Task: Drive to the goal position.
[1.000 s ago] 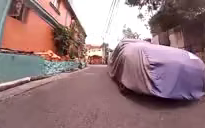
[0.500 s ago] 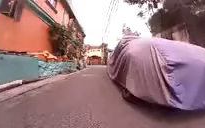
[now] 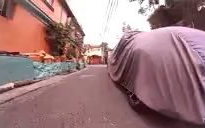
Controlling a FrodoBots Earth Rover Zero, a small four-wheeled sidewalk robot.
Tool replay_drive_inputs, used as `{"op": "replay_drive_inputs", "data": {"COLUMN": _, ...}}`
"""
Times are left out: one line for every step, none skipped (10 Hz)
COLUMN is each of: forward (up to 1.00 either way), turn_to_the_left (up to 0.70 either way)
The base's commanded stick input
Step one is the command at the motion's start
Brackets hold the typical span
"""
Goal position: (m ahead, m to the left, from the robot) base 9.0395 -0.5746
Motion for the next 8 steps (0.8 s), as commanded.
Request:
{"op": "replay_drive_inputs", "data": {"forward": 0.70, "turn_to_the_left": 0.00}}
{"op": "replay_drive_inputs", "data": {"forward": 0.70, "turn_to_the_left": 0.00}}
{"op": "replay_drive_inputs", "data": {"forward": 0.70, "turn_to_the_left": 0.00}}
{"op": "replay_drive_inputs", "data": {"forward": 0.70, "turn_to_the_left": 0.00}}
{"op": "replay_drive_inputs", "data": {"forward": 0.70, "turn_to_the_left": 0.00}}
{"op": "replay_drive_inputs", "data": {"forward": 0.70, "turn_to_the_left": 0.00}}
{"op": "replay_drive_inputs", "data": {"forward": 0.70, "turn_to_the_left": 0.00}}
{"op": "replay_drive_inputs", "data": {"forward": 0.70, "turn_to_the_left": 0.00}}
